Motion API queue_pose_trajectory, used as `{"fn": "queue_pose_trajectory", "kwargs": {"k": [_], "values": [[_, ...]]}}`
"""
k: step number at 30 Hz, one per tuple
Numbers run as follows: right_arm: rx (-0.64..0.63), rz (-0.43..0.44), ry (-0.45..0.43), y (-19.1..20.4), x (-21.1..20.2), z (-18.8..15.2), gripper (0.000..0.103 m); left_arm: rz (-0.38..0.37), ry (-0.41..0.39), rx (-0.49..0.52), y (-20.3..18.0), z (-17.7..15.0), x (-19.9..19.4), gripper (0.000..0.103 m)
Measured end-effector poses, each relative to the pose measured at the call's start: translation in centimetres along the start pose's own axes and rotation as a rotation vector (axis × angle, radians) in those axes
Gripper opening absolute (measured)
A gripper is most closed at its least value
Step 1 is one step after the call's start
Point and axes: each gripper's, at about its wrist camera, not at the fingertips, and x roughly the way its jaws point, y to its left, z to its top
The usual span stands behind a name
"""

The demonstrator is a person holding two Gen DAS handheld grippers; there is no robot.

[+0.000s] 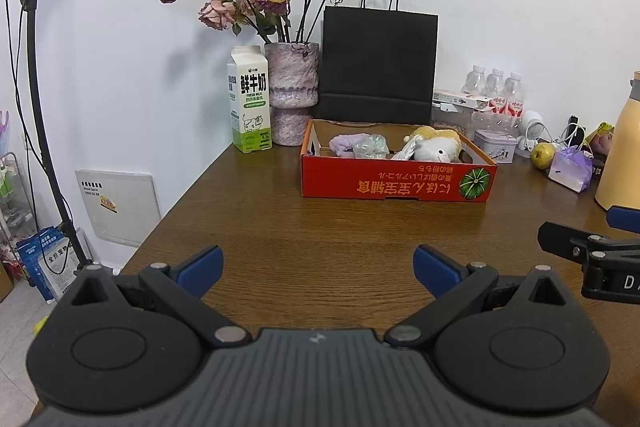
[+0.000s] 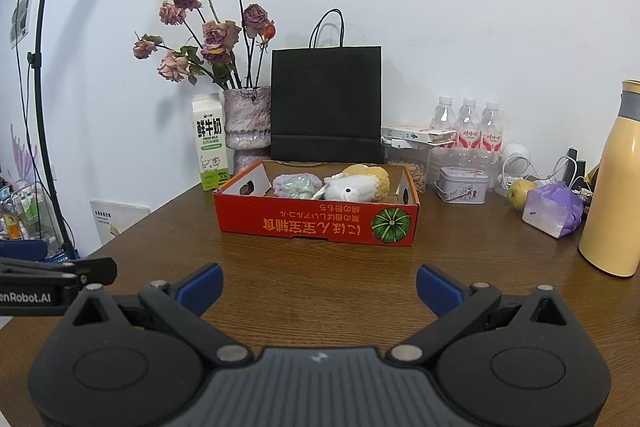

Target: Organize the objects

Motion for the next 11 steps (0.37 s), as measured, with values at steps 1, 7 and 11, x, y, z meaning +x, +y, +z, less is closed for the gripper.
{"fn": "queue_pose_trajectory", "kwargs": {"k": [1,7,11], "values": [[0.000,0.000,0.000,-0.01,-0.01,0.00,0.103,0.002,0.000,0.001,-0.04,0.01,-0.02,0.103],[0.002,-0.003,0.003,-0.22,-0.17,-0.07,0.103,-0.014,0.007,0.008,-0.08,0.00,0.05,0.103],[0.000,-0.006,0.005,-0.31,-0.27,-0.06,0.103,-0.021,0.007,0.015,-0.30,-0.02,0.11,0.103]]}}
